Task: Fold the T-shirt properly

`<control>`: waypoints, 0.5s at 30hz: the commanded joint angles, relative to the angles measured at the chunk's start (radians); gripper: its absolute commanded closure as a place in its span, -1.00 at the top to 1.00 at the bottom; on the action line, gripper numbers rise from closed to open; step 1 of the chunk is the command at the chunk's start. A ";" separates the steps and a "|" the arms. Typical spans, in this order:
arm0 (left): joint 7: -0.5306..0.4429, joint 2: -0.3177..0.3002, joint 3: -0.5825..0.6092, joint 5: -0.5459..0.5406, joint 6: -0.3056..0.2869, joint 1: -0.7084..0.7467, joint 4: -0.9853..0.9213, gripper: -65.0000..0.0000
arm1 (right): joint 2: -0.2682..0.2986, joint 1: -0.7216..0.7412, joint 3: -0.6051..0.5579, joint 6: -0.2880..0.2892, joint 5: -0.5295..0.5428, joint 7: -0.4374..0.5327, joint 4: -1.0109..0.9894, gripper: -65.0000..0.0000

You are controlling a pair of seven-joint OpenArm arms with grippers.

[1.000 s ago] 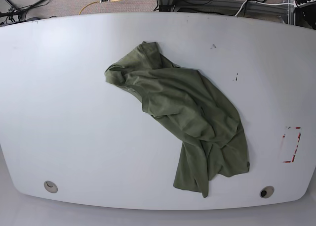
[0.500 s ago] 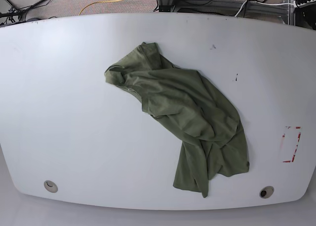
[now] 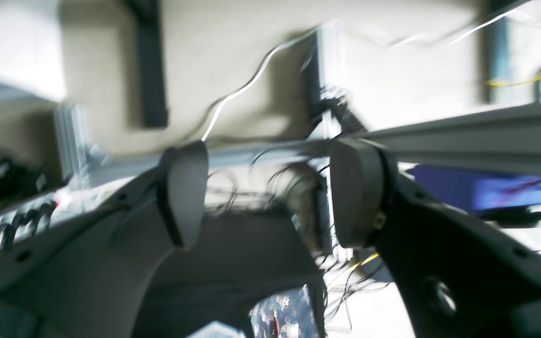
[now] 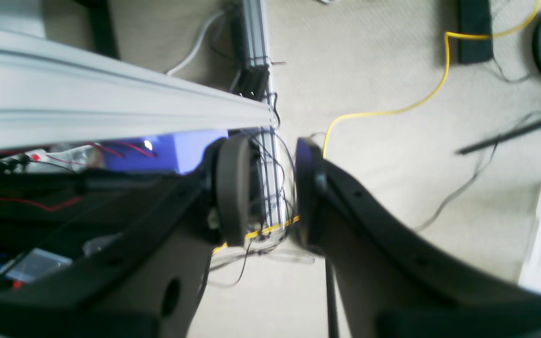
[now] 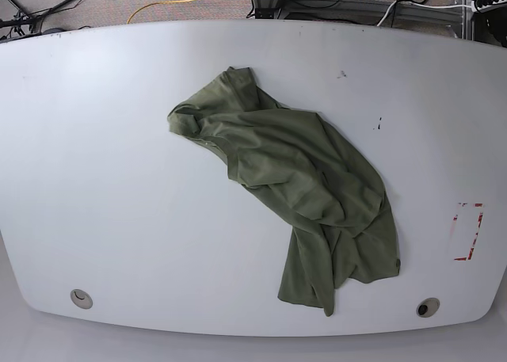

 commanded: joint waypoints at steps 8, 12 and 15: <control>-0.013 0.040 -0.142 -0.007 0.011 0.056 0.143 0.16 | 0.025 -0.037 0.009 -0.006 0.113 0.022 0.175 -0.49; -0.011 0.038 -0.150 -0.007 0.011 0.049 0.159 0.16 | 0.025 0.056 0.009 -0.006 0.110 0.022 0.176 -0.47; -0.011 0.040 -0.156 -0.007 0.011 0.035 0.162 0.17 | 0.025 0.116 0.006 -0.004 0.104 -0.013 0.176 -0.47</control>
